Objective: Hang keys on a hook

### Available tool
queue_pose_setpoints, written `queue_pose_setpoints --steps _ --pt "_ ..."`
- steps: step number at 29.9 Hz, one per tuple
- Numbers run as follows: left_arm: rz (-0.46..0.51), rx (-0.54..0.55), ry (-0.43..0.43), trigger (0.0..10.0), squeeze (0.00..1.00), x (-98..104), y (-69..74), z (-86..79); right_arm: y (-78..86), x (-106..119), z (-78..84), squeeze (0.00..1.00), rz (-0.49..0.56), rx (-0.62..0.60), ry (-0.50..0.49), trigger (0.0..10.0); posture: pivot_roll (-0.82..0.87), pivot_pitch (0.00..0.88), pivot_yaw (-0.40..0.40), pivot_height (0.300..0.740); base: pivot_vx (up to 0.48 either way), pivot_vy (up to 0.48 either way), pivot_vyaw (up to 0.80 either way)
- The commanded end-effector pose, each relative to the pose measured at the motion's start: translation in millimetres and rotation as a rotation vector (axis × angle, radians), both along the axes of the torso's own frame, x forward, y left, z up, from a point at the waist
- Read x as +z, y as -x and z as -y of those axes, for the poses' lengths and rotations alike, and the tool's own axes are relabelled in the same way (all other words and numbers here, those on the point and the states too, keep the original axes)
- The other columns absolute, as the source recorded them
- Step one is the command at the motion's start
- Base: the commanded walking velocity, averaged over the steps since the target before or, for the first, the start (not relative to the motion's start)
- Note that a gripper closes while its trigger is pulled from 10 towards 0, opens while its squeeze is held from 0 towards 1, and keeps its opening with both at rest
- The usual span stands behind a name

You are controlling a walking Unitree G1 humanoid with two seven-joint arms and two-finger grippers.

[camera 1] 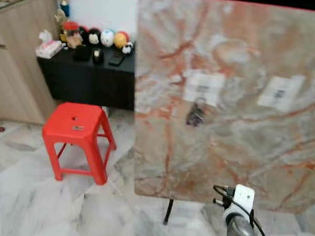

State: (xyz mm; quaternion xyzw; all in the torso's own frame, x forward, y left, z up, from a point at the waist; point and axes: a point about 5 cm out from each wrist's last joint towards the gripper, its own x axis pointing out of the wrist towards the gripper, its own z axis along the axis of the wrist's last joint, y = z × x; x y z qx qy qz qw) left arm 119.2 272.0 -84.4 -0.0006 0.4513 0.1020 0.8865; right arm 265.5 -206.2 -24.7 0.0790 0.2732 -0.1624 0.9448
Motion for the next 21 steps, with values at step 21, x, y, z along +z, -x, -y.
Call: queue_pose_setpoints --steps 21 --pt "-0.007 -0.022 0.025 10.0 0.0 -9 -12.5 41.6 -59.6 107 6.1 0.0 0.49 0.024 0.898 10.0 0.12 0.0 -0.014 0.74 0.0 -0.012 0.0"
